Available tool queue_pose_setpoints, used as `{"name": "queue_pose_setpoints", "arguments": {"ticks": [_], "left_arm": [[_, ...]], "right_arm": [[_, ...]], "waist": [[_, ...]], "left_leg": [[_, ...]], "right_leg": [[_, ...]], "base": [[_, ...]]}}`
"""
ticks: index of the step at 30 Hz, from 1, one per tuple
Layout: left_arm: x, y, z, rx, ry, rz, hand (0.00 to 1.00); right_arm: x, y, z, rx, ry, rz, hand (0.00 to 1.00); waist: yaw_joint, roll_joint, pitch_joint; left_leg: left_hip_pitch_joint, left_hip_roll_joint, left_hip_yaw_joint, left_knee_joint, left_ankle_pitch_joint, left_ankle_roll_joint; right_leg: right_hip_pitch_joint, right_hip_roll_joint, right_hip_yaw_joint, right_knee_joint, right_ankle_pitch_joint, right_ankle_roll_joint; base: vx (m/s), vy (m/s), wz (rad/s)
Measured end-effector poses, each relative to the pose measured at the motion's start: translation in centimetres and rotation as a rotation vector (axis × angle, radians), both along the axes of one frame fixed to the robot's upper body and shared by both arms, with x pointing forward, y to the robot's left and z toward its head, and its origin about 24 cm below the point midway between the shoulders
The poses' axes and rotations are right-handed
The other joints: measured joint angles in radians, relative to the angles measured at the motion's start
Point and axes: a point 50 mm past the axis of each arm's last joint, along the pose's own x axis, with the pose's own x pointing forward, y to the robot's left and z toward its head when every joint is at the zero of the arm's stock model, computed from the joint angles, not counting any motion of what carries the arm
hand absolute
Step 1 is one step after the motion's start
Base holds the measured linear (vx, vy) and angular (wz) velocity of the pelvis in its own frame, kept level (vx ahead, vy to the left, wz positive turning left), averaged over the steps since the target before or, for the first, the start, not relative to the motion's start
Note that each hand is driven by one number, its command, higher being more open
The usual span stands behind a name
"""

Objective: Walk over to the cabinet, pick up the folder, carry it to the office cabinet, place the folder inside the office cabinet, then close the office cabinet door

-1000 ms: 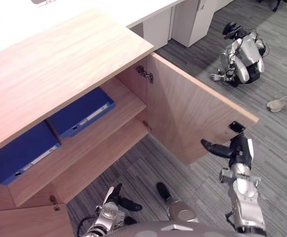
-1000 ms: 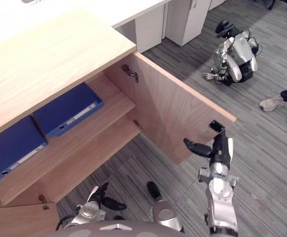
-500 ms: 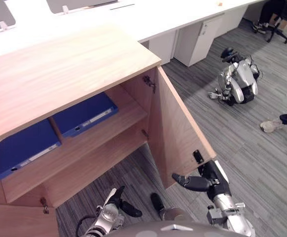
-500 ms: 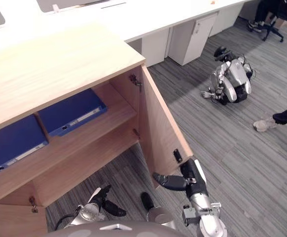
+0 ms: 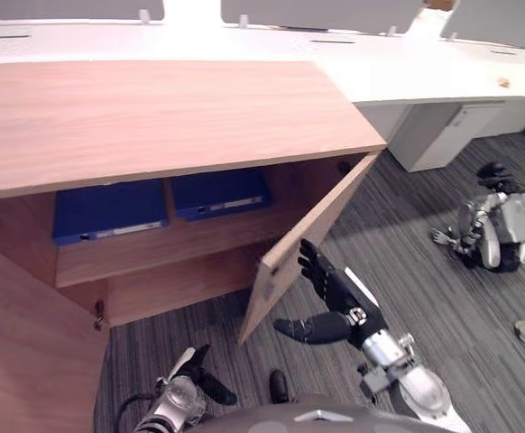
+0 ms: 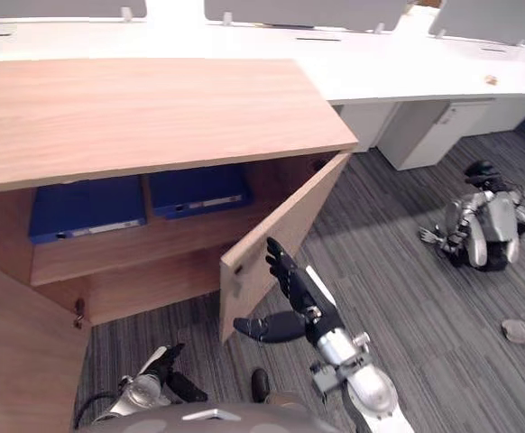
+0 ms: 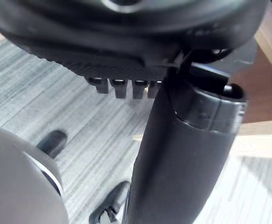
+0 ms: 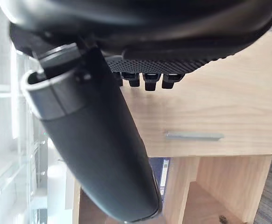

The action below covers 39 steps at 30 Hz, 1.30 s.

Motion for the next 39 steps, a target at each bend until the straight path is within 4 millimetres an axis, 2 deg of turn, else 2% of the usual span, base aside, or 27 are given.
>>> {"name": "queue_pose_setpoints", "arguments": {"ticks": [7,10,15,18,23,26,29,33,39], "left_arm": [[-0.8,1.5,0.0,0.001,-0.01,0.169,1.0],[-1.4,2.0,0.0,-0.001,-0.012,0.233,1.0],[-2.1,2.5,0.0,0.008,-0.012,0.273,1.0],[-2.8,2.6,-0.1,0.001,-0.004,0.312,1.0],[-3.4,2.4,-0.2,-0.008,-0.002,0.335,1.0],[-3.5,2.3,-0.2,-0.01,-0.001,0.335,1.0],[-3.5,2.1,-0.2,-0.017,-0.004,0.335,1.0],[-3.7,1.7,-0.2,-0.027,-0.009,0.339,1.0],[-4.0,1.5,-0.3,-0.044,-0.013,0.383,1.0]], "right_arm": [[3.7,0.2,-1.1,0.002,-0.017,-0.091,1.0],[5.5,-0.2,-1.8,-0.057,-0.026,-0.125,1.0],[6.8,-0.7,-3.3,-0.132,0.022,-0.168,1.0],[6.6,-1.1,-4.4,-0.175,0.072,-0.203,1.0],[6.6,-1.7,-5.5,-0.232,0.111,-0.236,1.0],[6.3,-2.5,-6.6,-0.251,0.159,-0.287,1.0],[5.0,-3.5,-8.4,-0.301,0.242,-0.321,1.0],[1.8,-4.4,-11.6,-0.357,0.407,-0.344,1.0],[-0.9,-4.6,-14.1,-0.367,0.565,-0.406,1.0]], "waist": [[0.033,0.027,0.006],[0.048,0.043,0.005],[0.07,0.057,0.003],[0.083,0.069,0.007],[0.085,0.08,0.004],[0.084,0.087,0.002],[0.083,0.094,0.002],[0.082,0.111,0.002],[0.078,0.122,0.006]], "left_leg": [[-0.001,-0.027,-0.103,-0.054,0.041,0.013],[0.002,-0.039,-0.145,-0.1,0.073,0.017],[0.005,-0.044,-0.185,-0.132,0.097,0.021],[0.016,-0.046,-0.21,-0.135,0.098,0.021],[0.013,-0.051,-0.232,-0.136,0.1,0.02],[0.014,-0.051,-0.24,-0.136,0.101,0.02],[0.016,-0.053,-0.257,-0.136,0.102,0.02],[0.03,-0.055,-0.284,-0.137,0.102,0.02],[0.034,-0.057,-0.303,-0.137,0.103,0.018]], "right_leg": [[0.029,-0.029,-0.106,0.005,-0.028,0.012],[0.031,-0.036,-0.148,0.01,-0.036,0.015],[0.042,-0.039,-0.188,0.01,-0.045,0.019],[0.064,-0.043,-0.213,0.011,-0.056,0.021],[0.066,-0.044,-0.231,0.021,-0.068,0.021],[0.067,-0.046,-0.241,0.033,-0.077,0.021],[0.076,-0.048,-0.255,0.034,-0.083,0.021],[0.101,-0.05,-0.284,0.039,-0.099,0.022],[0.117,-0.052,-0.305,0.037,-0.103,0.024]], "base": [[0.01,0.023,0.48],[0.01,0.011,0.4],[0.02,0.012,0.26],[0.04,0.01,0.27],[0.03,0.011,0.13],[0.01,0.009,0.09],[0.0,0.006,0.17],[0.01,-0.004,0.19],[0.0,-0.006,0.11]]}}
